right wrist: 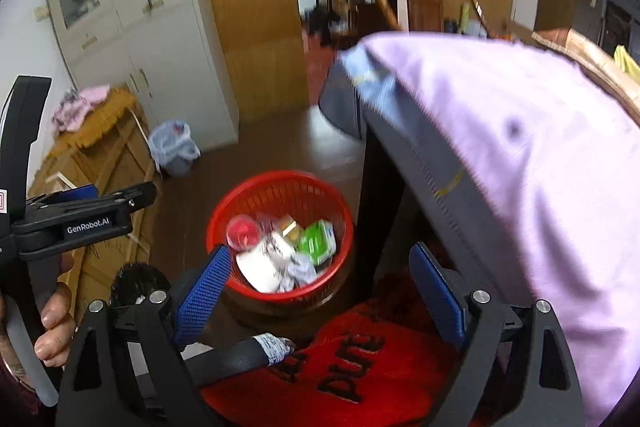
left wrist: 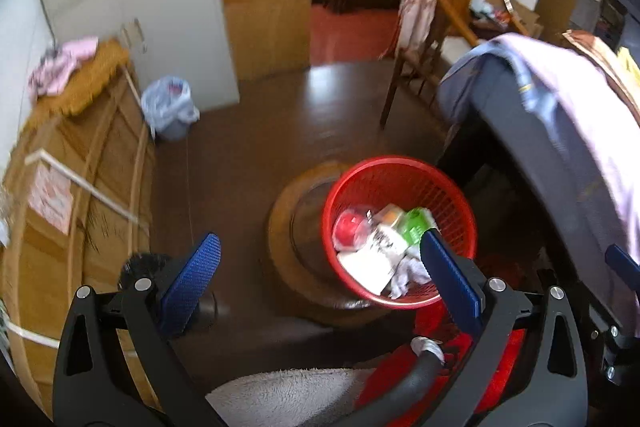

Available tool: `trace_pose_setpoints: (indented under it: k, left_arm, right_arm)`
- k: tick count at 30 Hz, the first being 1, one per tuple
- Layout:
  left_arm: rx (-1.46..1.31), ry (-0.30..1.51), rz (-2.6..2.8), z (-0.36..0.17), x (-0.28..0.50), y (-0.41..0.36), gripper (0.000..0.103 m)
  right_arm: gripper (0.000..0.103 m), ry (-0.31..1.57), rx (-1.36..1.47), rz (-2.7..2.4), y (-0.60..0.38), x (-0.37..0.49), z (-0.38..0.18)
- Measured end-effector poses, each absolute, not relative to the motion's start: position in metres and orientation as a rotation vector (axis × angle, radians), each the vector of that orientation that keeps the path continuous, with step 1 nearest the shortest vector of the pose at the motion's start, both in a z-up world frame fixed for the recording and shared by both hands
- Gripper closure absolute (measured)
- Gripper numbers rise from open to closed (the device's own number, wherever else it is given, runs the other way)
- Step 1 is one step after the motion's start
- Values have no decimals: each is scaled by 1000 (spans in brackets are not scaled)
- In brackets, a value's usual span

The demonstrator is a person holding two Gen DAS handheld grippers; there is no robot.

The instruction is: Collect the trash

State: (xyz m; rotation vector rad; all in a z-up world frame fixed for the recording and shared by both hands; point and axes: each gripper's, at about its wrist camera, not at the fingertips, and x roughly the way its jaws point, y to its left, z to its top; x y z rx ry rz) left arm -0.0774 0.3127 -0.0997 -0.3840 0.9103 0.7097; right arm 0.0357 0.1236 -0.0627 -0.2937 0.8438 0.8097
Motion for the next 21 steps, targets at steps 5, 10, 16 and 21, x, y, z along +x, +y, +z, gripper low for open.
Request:
trace_pose_setpoints:
  k: [5,10,16,21]
  left_arm:
    - [-329,972,727,-132,-64,315,7]
    - [-221,977,733,-141,-52,308,7]
    - [-196,991,725,-148,-49,308,7]
    - [-164,995,740,-148,-46,304,7]
  right_arm:
    - [14,929,-335,791,146,53,-93]
    - [14,973,-365,783,161,63,-111]
    - [14,984,-401,787,169,63,-121]
    - [14,960,-435,781,171,61,-120]
